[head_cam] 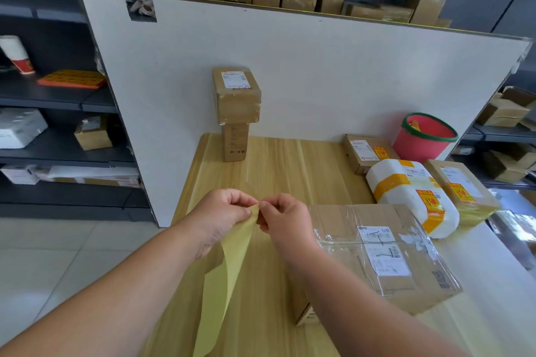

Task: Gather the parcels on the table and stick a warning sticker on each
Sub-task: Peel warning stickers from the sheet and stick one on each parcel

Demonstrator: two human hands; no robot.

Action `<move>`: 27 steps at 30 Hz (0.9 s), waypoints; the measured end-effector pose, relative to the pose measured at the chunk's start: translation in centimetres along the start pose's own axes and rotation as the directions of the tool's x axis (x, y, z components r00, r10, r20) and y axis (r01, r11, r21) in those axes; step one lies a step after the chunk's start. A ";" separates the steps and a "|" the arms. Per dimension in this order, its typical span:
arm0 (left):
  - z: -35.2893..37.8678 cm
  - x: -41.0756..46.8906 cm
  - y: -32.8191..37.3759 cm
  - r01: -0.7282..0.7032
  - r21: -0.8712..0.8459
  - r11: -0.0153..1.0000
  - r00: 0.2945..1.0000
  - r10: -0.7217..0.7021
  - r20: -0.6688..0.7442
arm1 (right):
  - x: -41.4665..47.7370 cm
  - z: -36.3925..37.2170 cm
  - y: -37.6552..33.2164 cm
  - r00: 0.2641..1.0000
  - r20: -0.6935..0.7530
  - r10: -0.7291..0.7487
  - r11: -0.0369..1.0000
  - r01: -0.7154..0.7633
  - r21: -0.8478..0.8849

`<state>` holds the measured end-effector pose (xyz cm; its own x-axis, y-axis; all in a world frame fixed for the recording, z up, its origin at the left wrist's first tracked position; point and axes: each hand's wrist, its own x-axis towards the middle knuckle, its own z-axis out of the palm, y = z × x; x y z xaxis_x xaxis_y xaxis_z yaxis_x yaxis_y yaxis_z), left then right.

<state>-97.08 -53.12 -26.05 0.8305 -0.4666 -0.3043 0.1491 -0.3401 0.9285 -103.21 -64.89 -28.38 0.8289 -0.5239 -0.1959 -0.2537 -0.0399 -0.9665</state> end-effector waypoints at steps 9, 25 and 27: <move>1.0 0.7 0.2 -0.032 -0.022 0.999 0.999 0.031 -0.043 | 0.2 -0.3 0.2 0.998 0.039 -0.051 0.998 0.052 -0.018; 0.2 2.7 -0.5 0.030 -0.012 0.999 0.999 -0.030 -0.012 | 3.0 -0.9 1.4 0.994 -0.020 0.111 0.985 -0.107 0.132; 0.0 2.9 -0.7 0.045 -0.031 0.999 0.999 -0.045 -0.004 | 3.2 -0.8 1.6 0.996 -0.037 0.085 0.995 -0.083 0.057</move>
<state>-94.81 -54.24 -27.60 0.8248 -0.4478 -0.3452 0.2028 -0.3355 0.9199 -101.32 -67.35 -30.39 0.7851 -0.5568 -0.2712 -0.2930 0.0519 -0.9547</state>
